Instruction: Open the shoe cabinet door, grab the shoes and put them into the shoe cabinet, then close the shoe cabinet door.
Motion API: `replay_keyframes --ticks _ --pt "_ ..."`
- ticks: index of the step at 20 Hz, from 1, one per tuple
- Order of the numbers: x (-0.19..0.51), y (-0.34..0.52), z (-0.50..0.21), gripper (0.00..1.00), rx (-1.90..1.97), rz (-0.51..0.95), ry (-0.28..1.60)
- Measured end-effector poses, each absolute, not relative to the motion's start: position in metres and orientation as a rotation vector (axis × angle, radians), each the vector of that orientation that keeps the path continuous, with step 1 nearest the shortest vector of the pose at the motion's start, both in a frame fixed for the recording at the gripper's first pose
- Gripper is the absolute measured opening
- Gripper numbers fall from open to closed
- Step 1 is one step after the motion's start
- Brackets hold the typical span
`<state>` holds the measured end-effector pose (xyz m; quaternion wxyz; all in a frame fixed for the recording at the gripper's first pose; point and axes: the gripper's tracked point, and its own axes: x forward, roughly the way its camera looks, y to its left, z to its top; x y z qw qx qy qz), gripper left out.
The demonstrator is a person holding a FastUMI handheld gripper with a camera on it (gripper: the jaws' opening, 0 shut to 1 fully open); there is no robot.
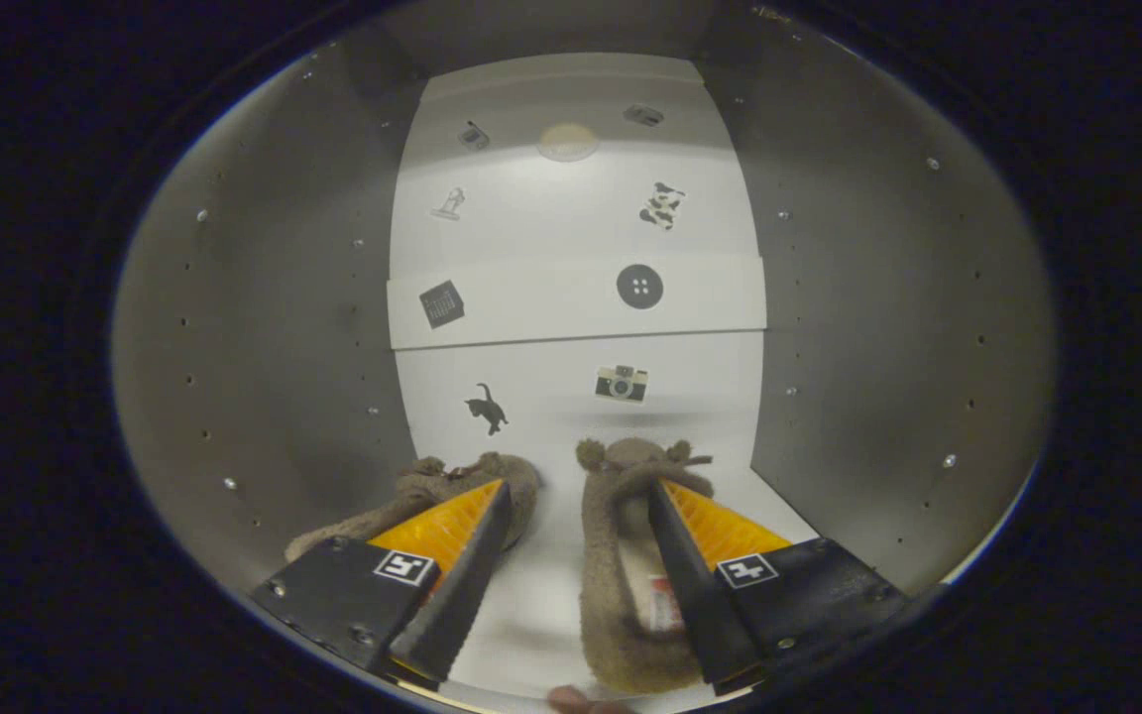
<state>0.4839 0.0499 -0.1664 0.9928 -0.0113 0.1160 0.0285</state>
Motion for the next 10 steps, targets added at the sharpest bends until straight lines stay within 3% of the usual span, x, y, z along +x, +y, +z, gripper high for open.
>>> replay_keyframes --ticks 4,10 --pt "0.452 0.034 -0.150 1.00 -0.100 -0.004 0.168" --pt "0.371 0.039 -0.140 1.00 -0.148 0.050 0.148"
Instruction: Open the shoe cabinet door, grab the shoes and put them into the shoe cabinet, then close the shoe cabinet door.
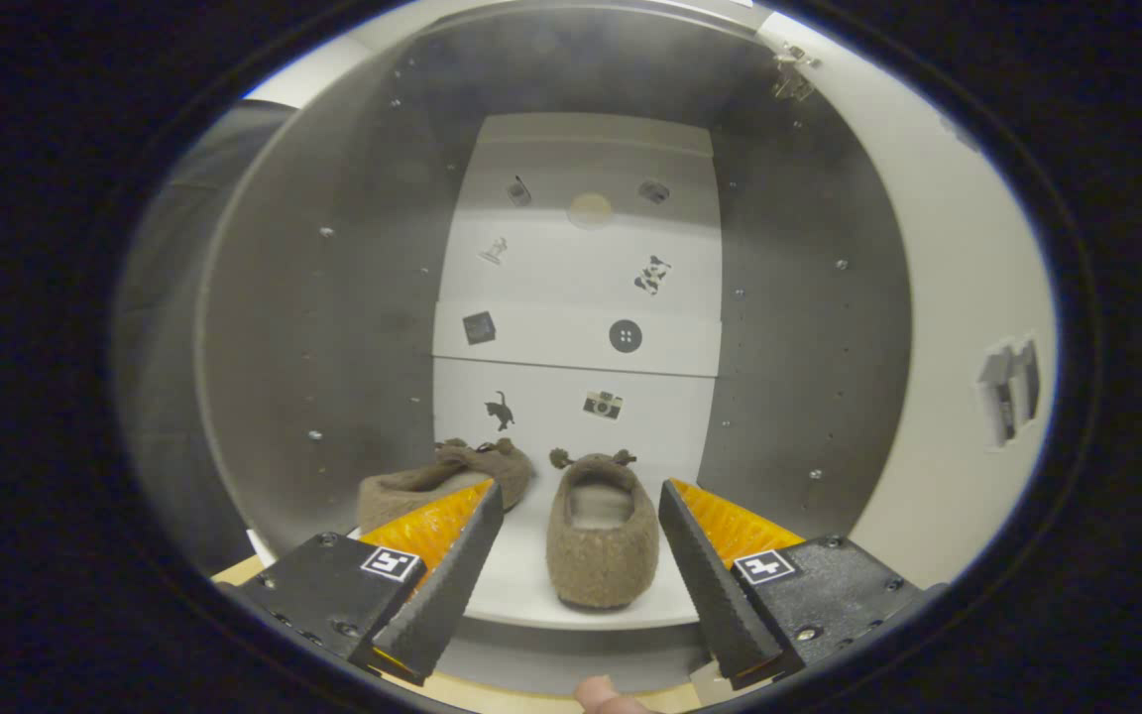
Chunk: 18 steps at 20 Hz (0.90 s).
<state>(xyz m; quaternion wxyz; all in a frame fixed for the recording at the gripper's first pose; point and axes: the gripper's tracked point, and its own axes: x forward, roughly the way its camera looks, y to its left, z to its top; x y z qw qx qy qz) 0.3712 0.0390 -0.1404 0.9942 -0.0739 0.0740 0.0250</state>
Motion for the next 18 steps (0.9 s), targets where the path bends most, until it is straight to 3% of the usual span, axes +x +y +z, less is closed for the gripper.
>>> replay_keyframes --ticks 12,18 --pt "0.085 0.021 -0.097 1.00 -0.112 0.034 -0.011" --pt "0.004 -0.013 -0.086 1.00 -0.040 0.003 -0.039"
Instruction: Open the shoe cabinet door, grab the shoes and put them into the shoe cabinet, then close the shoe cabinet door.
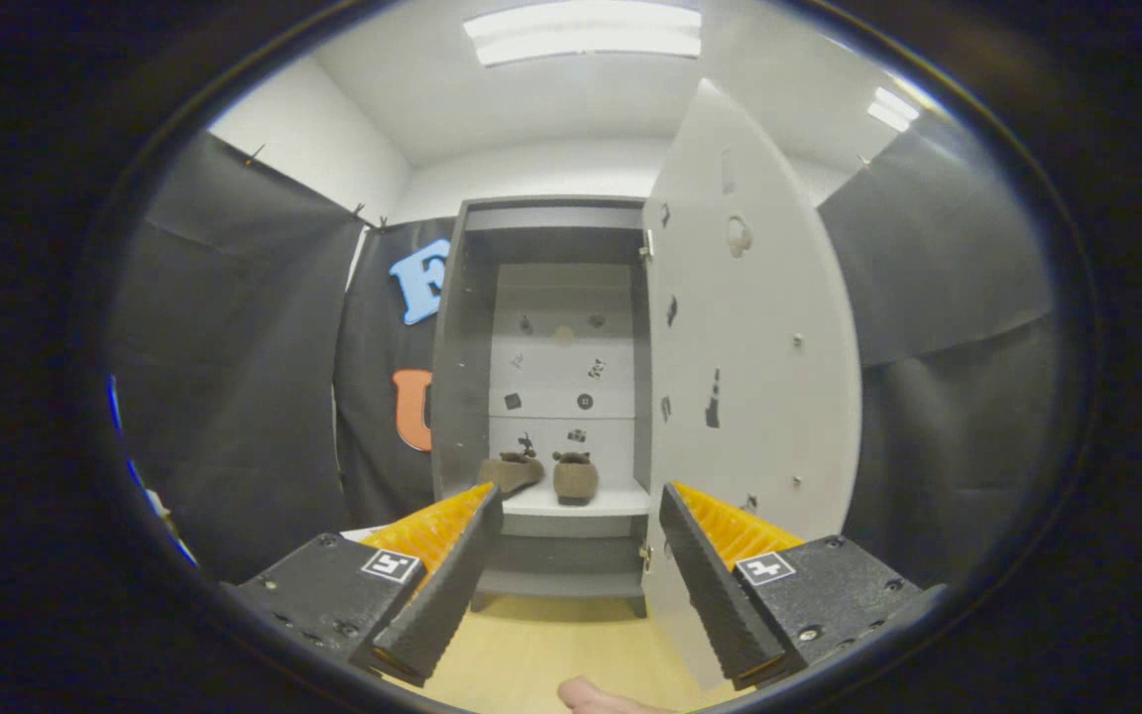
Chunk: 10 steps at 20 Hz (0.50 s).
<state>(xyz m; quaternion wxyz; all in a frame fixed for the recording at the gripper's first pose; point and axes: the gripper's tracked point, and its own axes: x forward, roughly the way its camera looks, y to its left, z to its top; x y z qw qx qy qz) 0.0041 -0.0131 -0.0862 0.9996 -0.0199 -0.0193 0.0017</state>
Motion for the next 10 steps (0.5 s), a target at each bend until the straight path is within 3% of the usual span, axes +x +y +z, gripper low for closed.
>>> replay_keyframes --ticks 10 --pt "-0.075 -0.128 -0.040 1.00 -0.053 -0.075 -0.115"
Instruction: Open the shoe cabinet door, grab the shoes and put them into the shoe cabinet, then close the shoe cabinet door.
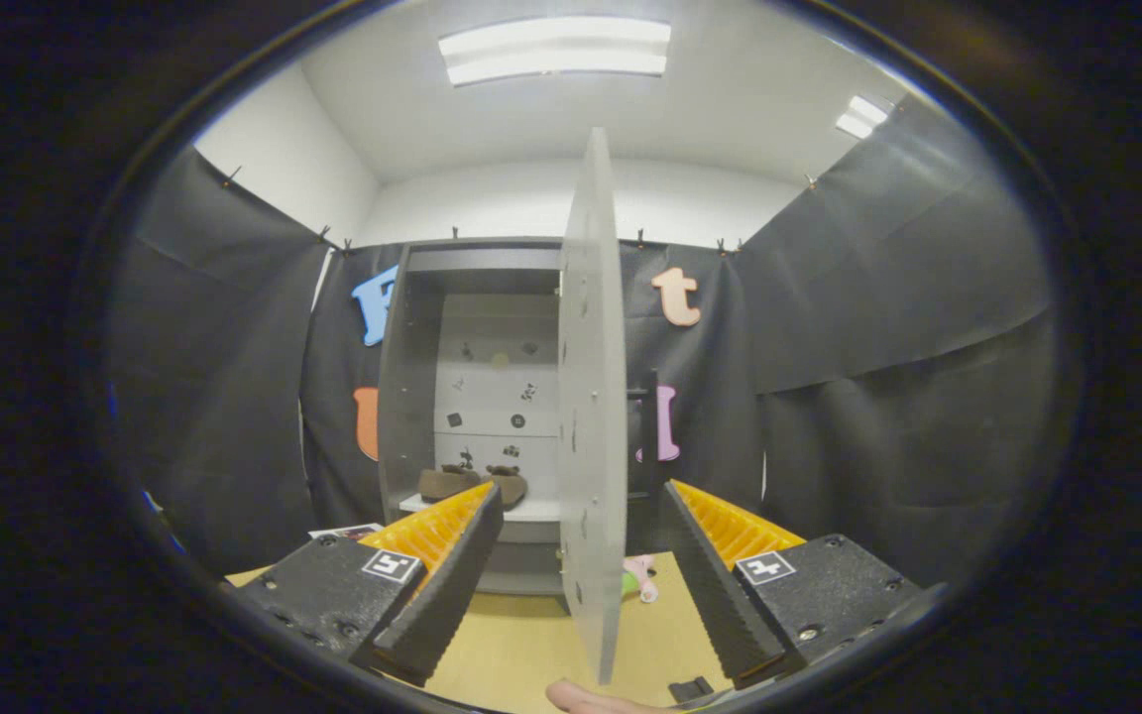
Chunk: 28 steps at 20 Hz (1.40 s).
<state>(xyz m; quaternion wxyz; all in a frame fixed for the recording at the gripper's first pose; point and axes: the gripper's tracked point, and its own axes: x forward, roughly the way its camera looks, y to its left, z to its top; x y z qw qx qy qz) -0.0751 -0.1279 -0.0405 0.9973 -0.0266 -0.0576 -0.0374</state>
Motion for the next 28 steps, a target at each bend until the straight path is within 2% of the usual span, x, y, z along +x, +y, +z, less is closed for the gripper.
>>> replay_keyframes --ticks 6,12,19,27,28 --pt "-0.085 -0.202 -0.037 1.00 -0.073 -0.177 -0.133" --pt "-0.056 -0.249 -0.046 1.00 -0.063 -0.251 -0.131" --pt "-0.017 -0.257 -0.065 0.99 -0.055 -0.204 -0.040" --pt "0.032 -0.232 -0.064 0.99 -0.011 -0.121 -0.034" --pt "0.030 -0.230 -0.061 0.96 -0.026 -0.135 -0.025"
